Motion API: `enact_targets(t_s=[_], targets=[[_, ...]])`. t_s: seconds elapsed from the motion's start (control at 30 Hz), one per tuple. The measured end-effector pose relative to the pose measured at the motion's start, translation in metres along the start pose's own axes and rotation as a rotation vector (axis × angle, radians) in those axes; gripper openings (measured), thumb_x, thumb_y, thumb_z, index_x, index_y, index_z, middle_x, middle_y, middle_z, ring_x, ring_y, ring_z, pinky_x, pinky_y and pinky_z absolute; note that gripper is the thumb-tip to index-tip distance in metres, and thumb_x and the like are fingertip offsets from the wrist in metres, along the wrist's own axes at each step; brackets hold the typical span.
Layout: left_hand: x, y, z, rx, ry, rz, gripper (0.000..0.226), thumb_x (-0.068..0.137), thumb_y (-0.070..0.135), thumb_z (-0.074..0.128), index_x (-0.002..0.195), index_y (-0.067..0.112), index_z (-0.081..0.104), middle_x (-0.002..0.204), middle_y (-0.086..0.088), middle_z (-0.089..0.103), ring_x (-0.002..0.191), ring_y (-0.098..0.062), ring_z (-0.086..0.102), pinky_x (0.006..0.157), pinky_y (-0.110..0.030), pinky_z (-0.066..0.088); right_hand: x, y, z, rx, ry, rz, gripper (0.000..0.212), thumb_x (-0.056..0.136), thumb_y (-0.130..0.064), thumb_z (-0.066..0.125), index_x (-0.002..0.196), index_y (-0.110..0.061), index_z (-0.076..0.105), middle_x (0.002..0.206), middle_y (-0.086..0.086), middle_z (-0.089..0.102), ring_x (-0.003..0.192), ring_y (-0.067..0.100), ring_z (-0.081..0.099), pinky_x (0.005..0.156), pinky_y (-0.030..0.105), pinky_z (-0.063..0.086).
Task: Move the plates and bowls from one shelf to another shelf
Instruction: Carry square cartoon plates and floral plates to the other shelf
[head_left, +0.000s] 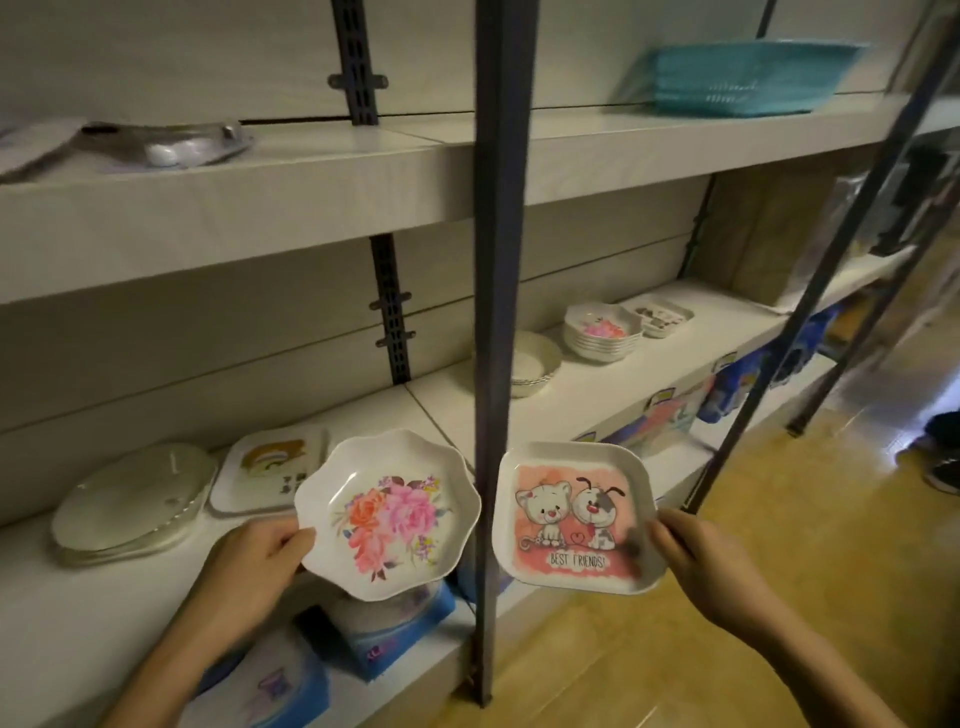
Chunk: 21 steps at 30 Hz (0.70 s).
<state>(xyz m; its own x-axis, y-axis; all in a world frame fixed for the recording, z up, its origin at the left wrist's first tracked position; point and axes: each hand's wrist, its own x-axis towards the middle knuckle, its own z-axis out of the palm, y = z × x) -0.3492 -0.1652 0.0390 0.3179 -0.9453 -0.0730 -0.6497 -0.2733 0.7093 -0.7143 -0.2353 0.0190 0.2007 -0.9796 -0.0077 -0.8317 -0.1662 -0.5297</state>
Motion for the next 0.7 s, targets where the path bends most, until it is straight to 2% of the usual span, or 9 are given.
enact_targets(t_s=[0.17, 0.27, 0.33, 0.43, 0.6, 0.7], targets=[[-0.009, 0.045, 0.059, 0.013, 0.013, -0.005, 0.031, 0.088, 0.012, 0.052, 0.067, -0.009, 0.059, 0.051, -0.002, 0.051, 0.051, -0.013, 0.044, 0.053, -0.027, 0.032, -0.009, 0.065, -0.037, 0.021, 0.015, 0.031, 0.032, 0.096, -0.023, 0.042, 0.083, -0.003, 0.064, 0.075, 0.013, 0.066, 0.066, 0.025, 0.058, 0.054, 0.025, 0.035], [-0.008, 0.073, 0.093, 0.027, -0.004, -0.001, 0.032, 0.088, 0.013, 0.051, 0.06, 0.0, 0.053, 0.052, -0.005, 0.048, 0.051, -0.016, 0.042, 0.053, -0.027, 0.031, -0.008, 0.097, -0.059, 0.032, 0.027, 0.071, 0.032, 0.096, -0.023, 0.042, 0.085, -0.004, 0.065, 0.078, 0.013, 0.067, 0.063, 0.019, 0.054, 0.054, 0.024, 0.035], [-0.006, 0.093, 0.112, 0.032, -0.011, 0.007, 0.03, 0.089, 0.014, 0.05, 0.062, 0.002, 0.056, 0.053, -0.005, 0.048, 0.052, -0.016, 0.043, 0.053, -0.026, 0.033, -0.006, 0.117, -0.073, 0.046, 0.036, 0.09, 0.031, 0.096, -0.021, 0.042, 0.083, -0.003, 0.064, 0.075, 0.012, 0.065, 0.061, 0.019, 0.052, 0.054, 0.025, 0.034], [0.003, 0.118, 0.135, 0.029, -0.023, 0.036, 0.031, 0.09, 0.013, 0.05, 0.063, 0.001, 0.059, 0.052, -0.003, 0.05, 0.051, -0.014, 0.045, 0.052, -0.024, 0.034, 0.001, 0.143, -0.093, 0.078, 0.038, 0.125, 0.031, 0.097, -0.02, 0.042, 0.079, -0.006, 0.064, 0.065, 0.0, 0.059, 0.055, 0.011, 0.048, 0.053, 0.023, 0.034], [0.032, 0.155, 0.166, -0.004, -0.051, 0.029, 0.036, 0.09, 0.013, 0.051, 0.054, 0.009, 0.053, 0.05, -0.003, 0.049, 0.048, -0.014, 0.046, 0.049, -0.025, 0.033, 0.028, 0.181, -0.116, 0.097, 0.054, 0.174, 0.031, 0.097, -0.02, 0.042, 0.071, -0.017, 0.059, 0.067, 0.001, 0.06, 0.059, 0.015, 0.051, 0.056, 0.028, 0.037], [0.058, 0.168, 0.184, 0.027, -0.017, 0.015, 0.037, 0.089, 0.016, 0.051, 0.053, 0.008, 0.053, 0.048, -0.003, 0.049, 0.048, -0.017, 0.047, 0.052, -0.029, 0.034, 0.058, 0.2, -0.126, 0.098, 0.062, 0.177, 0.032, 0.097, -0.02, 0.042, 0.075, -0.009, 0.062, 0.071, 0.008, 0.063, 0.062, 0.02, 0.054, 0.059, 0.033, 0.04]])
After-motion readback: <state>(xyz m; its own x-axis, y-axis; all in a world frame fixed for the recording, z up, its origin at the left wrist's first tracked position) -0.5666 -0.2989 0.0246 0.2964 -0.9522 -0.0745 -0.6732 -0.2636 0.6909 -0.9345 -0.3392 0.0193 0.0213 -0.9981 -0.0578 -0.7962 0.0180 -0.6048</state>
